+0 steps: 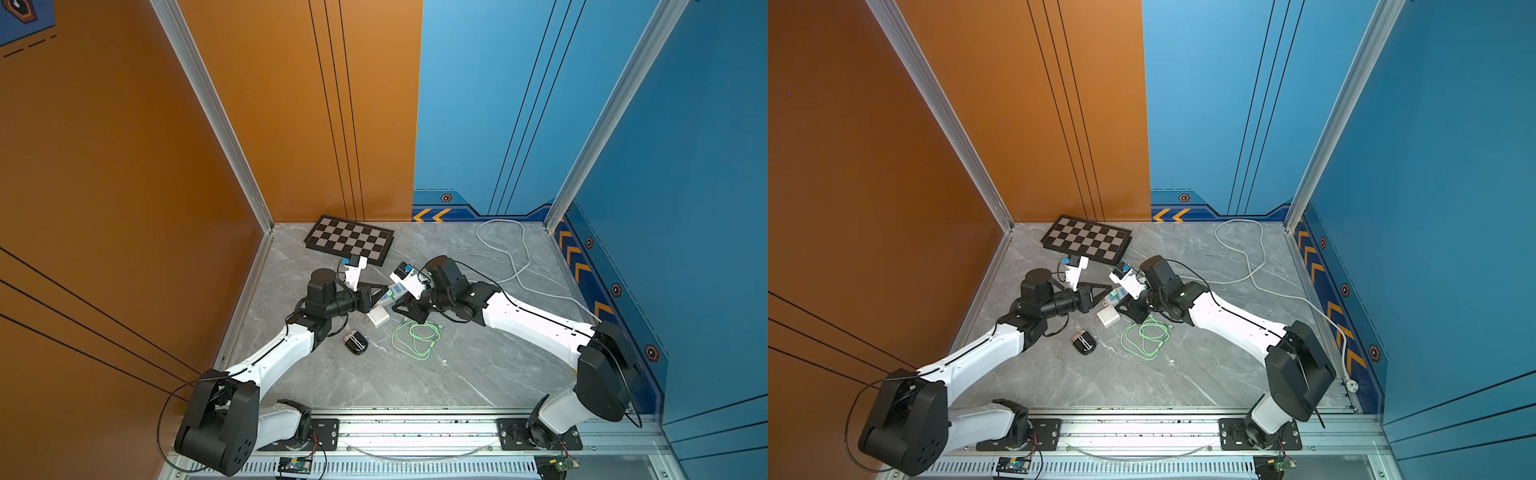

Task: Charge the electric shaver
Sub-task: Pick up the charging cable from the center of the board.

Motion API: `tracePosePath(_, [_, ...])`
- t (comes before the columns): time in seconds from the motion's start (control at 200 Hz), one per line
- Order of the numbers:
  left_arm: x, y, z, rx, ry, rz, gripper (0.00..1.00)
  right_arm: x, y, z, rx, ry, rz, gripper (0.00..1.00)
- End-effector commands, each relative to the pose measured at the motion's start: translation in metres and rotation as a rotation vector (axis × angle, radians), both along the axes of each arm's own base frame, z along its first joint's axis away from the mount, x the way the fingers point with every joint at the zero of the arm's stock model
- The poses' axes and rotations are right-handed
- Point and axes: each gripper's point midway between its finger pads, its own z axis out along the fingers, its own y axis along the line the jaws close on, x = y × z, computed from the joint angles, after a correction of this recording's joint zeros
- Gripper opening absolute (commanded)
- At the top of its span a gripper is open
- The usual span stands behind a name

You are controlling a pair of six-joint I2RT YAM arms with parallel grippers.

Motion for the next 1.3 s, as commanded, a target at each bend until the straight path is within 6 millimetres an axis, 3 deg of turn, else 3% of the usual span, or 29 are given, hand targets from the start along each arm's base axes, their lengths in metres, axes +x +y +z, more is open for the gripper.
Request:
tracePosePath(0.0, [0.009, 0.007, -0.004, 0.0, 0.024, 0.059, 0.0, 0.022, -0.005, 0.006, 0.014, -0.094, -0.128, 0.27])
tracePosePath(0.19, [0.013, 0.009, -0.002, -0.017, 0.049, 0.096, 0.0, 0.037, -0.014, 0.01, -0.052, -0.345, -0.296, 0.29])
tracePosePath(0.471, [0.02, 0.011, -0.001, -0.032, 0.078, 0.136, 0.0, 0.033, -0.01, 0.018, -0.031, -0.505, -0.361, 0.34])
tracePosePath(0.606, [0.023, 0.009, 0.002, -0.047, 0.092, 0.148, 0.0, 0.04, -0.007, 0.021, -0.042, -0.578, -0.409, 0.35])
tracePosePath(0.957, [0.025, 0.01, 0.013, -0.075, 0.101, 0.191, 0.0, 0.039, 0.007, -0.001, -0.096, -0.627, -0.389, 0.33])
tracePosePath(1.107, [0.026, 0.009, 0.01, -0.075, 0.113, 0.194, 0.0, 0.046, 0.006, 0.001, -0.111, -0.671, -0.434, 0.32])
tracePosePath(1.297, [0.029, 0.01, 0.009, -0.075, 0.129, 0.209, 0.0, 0.044, 0.026, 0.002, -0.146, -0.71, -0.402, 0.3])
